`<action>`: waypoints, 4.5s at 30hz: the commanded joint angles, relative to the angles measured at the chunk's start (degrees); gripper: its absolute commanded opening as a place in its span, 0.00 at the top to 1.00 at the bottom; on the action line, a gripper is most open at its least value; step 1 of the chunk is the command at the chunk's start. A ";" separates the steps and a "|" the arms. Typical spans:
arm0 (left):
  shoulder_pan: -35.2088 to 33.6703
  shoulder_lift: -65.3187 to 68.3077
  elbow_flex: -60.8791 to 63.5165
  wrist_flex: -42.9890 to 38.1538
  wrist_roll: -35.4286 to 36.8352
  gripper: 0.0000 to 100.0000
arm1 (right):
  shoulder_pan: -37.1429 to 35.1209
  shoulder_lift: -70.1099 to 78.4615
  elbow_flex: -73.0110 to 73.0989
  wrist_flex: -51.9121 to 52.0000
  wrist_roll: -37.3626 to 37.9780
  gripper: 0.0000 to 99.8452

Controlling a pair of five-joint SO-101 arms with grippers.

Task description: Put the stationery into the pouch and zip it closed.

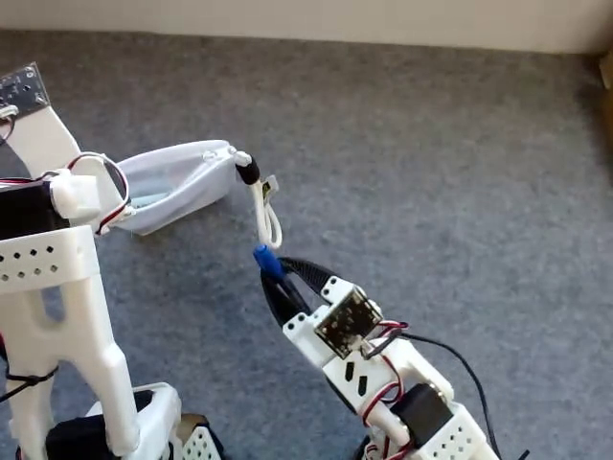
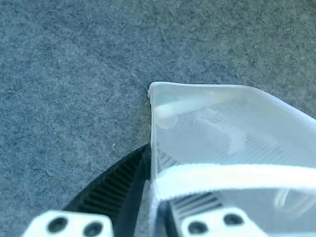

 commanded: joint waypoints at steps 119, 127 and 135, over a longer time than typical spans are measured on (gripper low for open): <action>-0.40 -1.98 1.63 -2.81 -0.88 0.99 | -4.00 62.64 -48.13 -49.19 -0.35 0.82; -0.40 -1.98 1.63 -2.81 -0.88 0.99 | 0.84 54.99 -55.34 -31.96 -0.53 0.86; -0.40 -1.98 1.63 -2.81 -0.88 0.99 | -1.45 54.55 -60.00 -24.48 -0.53 0.99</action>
